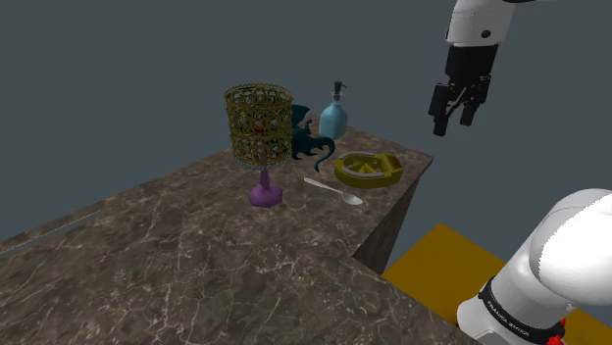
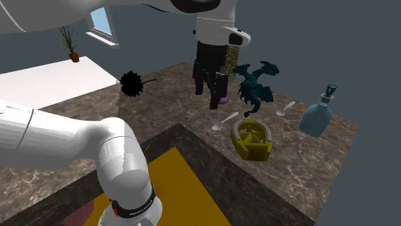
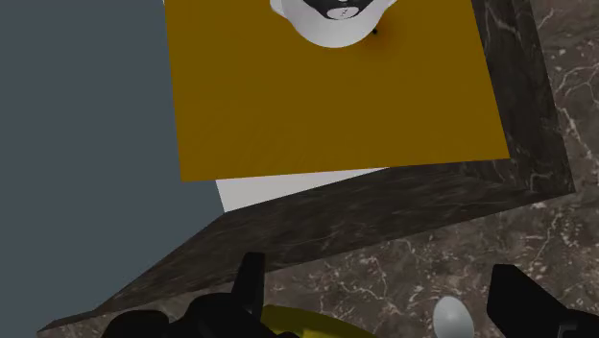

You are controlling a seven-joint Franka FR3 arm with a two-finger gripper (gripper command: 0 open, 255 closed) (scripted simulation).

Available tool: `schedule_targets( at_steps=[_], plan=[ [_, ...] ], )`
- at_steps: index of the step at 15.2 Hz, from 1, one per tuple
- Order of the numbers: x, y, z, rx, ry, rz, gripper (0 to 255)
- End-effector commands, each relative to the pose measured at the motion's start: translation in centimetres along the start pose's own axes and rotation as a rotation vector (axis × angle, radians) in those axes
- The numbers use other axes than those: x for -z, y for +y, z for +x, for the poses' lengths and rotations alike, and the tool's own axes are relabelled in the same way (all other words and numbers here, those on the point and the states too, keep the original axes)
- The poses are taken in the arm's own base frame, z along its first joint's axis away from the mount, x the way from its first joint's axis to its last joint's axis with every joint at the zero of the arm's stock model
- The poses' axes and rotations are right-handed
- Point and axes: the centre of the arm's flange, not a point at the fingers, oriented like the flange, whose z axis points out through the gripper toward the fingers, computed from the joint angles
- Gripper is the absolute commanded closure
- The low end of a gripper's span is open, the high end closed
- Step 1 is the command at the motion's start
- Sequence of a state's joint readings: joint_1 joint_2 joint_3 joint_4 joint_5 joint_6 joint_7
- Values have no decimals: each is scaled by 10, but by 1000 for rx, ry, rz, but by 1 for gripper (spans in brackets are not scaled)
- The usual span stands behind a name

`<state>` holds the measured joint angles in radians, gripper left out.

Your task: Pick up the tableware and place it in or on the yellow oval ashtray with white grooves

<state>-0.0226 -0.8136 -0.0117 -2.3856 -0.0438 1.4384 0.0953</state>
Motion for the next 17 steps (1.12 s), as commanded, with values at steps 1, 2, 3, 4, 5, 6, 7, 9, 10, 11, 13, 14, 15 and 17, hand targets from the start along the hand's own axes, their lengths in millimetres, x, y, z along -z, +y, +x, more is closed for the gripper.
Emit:
schedule_targets(
  at_steps=[1,2,3,4,5,6,7,9,10,11,13,14,15,17],
  plan=[
    [0,0,0,0,0,0,0],
    [-7,-3,11,16,-1,6,0],
    [-14,-7,22,32,-3,11,0],
    [-20,-10,32,48,-4,17,0],
    [-27,-14,43,65,-5,23,0],
    [-34,-18,53,81,-7,28,0],
    [-41,-22,64,97,-8,34,0],
    [-54,-31,84,129,-11,45,0],
    [-61,-36,95,145,-12,51,0],
    [-68,-41,105,162,-13,57,0],
    [-81,-52,125,194,-16,68,0],
    [-88,-57,135,210,-18,74,0],
    [-94,-63,144,226,-19,79,0],
    [-107,-75,163,258,-22,91,0]
  ],
)
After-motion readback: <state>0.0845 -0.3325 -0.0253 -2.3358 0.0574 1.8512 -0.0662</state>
